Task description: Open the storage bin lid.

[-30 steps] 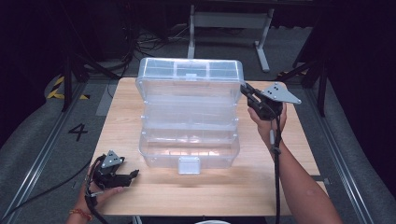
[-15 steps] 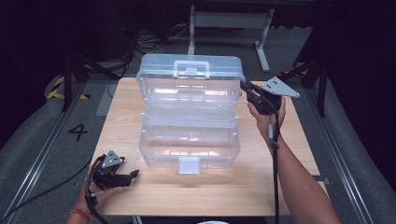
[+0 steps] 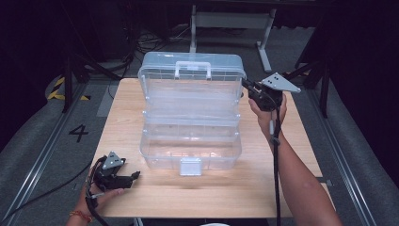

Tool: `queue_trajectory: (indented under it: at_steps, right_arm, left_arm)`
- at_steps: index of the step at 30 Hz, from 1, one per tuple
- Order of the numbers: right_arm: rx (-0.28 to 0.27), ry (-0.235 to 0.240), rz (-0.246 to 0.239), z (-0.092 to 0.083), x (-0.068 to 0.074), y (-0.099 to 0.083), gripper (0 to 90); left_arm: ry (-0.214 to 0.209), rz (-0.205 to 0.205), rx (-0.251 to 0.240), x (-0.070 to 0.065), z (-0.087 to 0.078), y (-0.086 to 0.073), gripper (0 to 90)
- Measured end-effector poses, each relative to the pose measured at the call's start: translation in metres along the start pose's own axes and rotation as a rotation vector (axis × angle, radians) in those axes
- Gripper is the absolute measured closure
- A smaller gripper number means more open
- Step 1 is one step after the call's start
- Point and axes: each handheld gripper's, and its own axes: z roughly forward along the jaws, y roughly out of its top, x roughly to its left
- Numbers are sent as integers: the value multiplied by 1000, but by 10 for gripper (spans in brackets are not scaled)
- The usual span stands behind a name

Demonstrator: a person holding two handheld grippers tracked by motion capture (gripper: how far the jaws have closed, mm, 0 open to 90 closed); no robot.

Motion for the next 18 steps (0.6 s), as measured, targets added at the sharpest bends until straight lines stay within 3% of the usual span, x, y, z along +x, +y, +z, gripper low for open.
queue_trajectory:
  at_steps: [18]
  right_arm:
    - [22,6,22,12,-8,4,837]
  left_arm:
    - [-5,-4,-3,0,1,0,207]
